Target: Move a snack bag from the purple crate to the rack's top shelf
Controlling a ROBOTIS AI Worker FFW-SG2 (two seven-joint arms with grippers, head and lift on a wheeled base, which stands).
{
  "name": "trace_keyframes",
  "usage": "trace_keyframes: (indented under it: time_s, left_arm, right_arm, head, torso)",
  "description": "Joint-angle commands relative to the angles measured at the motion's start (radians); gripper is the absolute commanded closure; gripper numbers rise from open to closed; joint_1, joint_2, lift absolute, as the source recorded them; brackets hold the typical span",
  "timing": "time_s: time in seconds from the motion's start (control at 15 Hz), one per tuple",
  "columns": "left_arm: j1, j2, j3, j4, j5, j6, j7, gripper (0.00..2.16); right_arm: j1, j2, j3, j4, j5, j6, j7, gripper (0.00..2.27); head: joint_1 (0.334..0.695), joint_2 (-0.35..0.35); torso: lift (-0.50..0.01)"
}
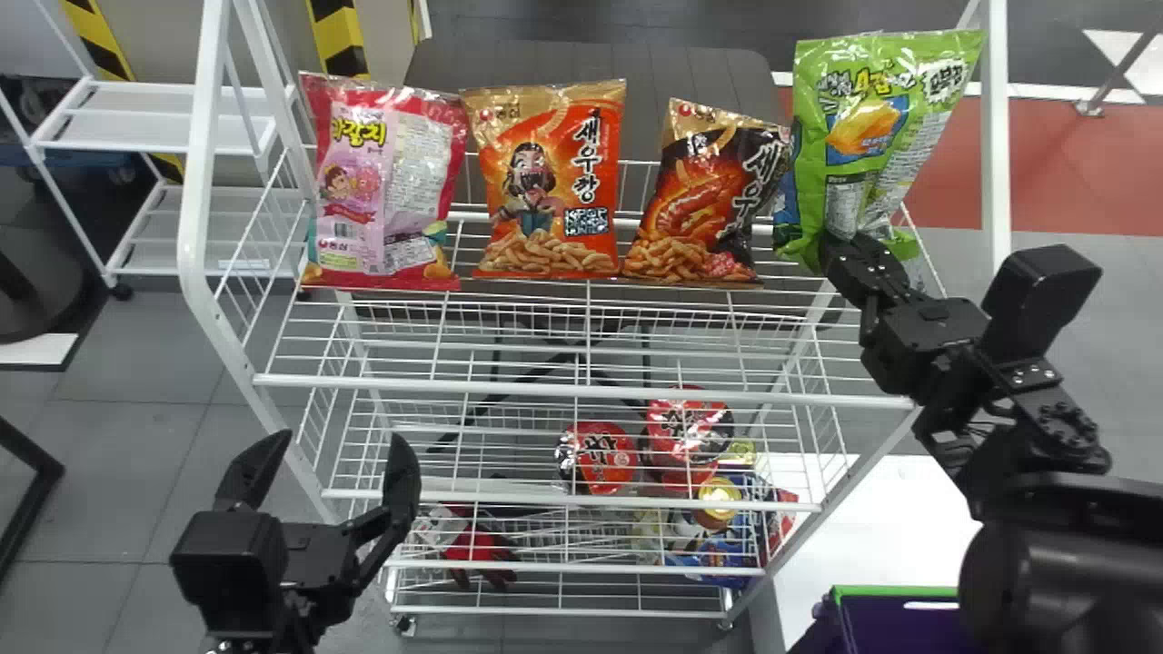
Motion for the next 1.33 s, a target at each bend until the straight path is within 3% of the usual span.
trace_keyframes:
  time_s: [0.0,0.67,1.27]
  left_arm:
    - [0.001,0.0,0.006,0.0,-0.001,0.001,0.0,0.11]
    - [0.003,0.003,0.006,0.004,-0.001,0.001,0.0,0.11]
    - [0.009,0.003,-0.001,0.007,-0.005,-0.002,0.0,0.12]
  right_arm:
    - [-0.02,0.001,-0.01,0.065,0.003,-0.06,-0.015,1.93]
    - [-0.109,0.001,-0.05,0.255,0.008,-0.125,-0.015,1.93]
    - [-0.143,0.001,-0.009,0.293,-0.02,-0.103,-0.017,1.93]
  head:
    - [0.695,-0.086]
    - [0.695,-0.12]
    - [0.695,-0.094]
  torso:
    - [0.0]
    - [0.0]
    - [0.0]
